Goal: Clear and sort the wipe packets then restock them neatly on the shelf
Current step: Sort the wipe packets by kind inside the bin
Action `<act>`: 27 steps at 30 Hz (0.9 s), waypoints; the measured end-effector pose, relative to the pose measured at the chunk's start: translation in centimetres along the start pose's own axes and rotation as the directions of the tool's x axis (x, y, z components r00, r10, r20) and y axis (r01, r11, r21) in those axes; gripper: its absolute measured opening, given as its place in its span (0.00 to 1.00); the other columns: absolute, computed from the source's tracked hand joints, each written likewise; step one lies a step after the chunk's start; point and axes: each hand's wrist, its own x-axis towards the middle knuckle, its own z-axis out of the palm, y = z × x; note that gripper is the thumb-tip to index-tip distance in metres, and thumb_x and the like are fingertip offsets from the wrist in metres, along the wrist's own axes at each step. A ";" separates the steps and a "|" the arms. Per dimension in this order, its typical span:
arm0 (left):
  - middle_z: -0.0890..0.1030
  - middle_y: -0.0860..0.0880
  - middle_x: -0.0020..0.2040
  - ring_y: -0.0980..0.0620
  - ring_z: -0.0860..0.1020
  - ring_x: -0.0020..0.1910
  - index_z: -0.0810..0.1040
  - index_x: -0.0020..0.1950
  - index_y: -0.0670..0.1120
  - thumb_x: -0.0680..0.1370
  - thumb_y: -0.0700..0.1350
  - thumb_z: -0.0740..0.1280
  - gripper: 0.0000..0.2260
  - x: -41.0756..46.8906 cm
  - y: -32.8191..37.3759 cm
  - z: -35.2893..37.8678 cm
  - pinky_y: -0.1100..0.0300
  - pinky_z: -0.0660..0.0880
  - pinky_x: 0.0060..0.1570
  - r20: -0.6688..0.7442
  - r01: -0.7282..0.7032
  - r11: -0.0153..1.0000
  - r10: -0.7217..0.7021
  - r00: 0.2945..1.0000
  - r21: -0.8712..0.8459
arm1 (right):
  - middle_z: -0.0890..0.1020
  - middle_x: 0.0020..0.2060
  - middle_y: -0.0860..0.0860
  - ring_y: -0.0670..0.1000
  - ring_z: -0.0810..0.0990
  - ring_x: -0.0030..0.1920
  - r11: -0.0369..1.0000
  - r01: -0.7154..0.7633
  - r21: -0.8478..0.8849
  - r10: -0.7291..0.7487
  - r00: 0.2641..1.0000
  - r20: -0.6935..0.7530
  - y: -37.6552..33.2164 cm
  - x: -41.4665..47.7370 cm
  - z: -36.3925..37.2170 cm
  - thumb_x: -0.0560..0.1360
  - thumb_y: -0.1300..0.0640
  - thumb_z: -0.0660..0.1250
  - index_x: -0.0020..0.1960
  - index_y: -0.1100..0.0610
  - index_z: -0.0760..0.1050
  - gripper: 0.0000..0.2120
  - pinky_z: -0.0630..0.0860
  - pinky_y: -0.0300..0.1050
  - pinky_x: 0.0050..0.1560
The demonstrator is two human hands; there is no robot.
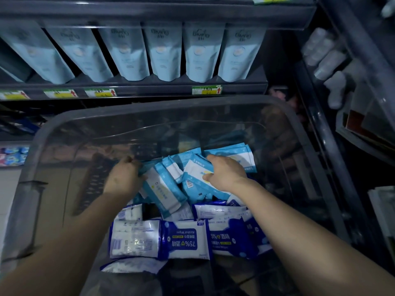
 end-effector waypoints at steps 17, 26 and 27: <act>0.76 0.50 0.64 0.50 0.75 0.59 0.69 0.70 0.54 0.75 0.49 0.68 0.23 -0.8 0.6 -1.8 0.58 0.72 0.56 0.439 -0.190 0.973 0.114 0.891 0.131 | 0.71 0.69 0.52 0.55 0.72 0.67 1.000 -0.013 0.026 0.012 0.999 0.043 -0.7 0.1 -0.1 0.78 0.48 0.65 0.75 0.52 0.61 0.29 0.72 0.48 0.60; 0.83 0.42 0.42 0.47 0.80 0.37 0.78 0.51 0.42 0.74 0.52 0.71 0.15 -1.8 -0.2 -1.1 0.59 0.74 0.34 0.673 0.572 0.712 -0.189 0.715 -0.407 | 0.75 0.65 0.52 0.55 0.74 0.63 0.996 -0.042 0.077 0.038 0.998 0.052 -0.9 -0.1 -0.4 0.78 0.49 0.65 0.69 0.54 0.67 0.22 0.72 0.48 0.57; 0.83 0.44 0.42 0.48 0.80 0.37 0.78 0.53 0.44 0.74 0.54 0.71 0.16 -1.8 -0.4 -0.8 0.59 0.74 0.34 0.636 0.462 0.844 -0.202 0.745 -0.273 | 0.75 0.65 0.52 0.55 0.74 0.63 0.996 -0.043 0.075 0.039 0.998 0.052 -0.9 -0.1 -0.4 0.78 0.49 0.65 0.69 0.54 0.67 0.22 0.72 0.48 0.57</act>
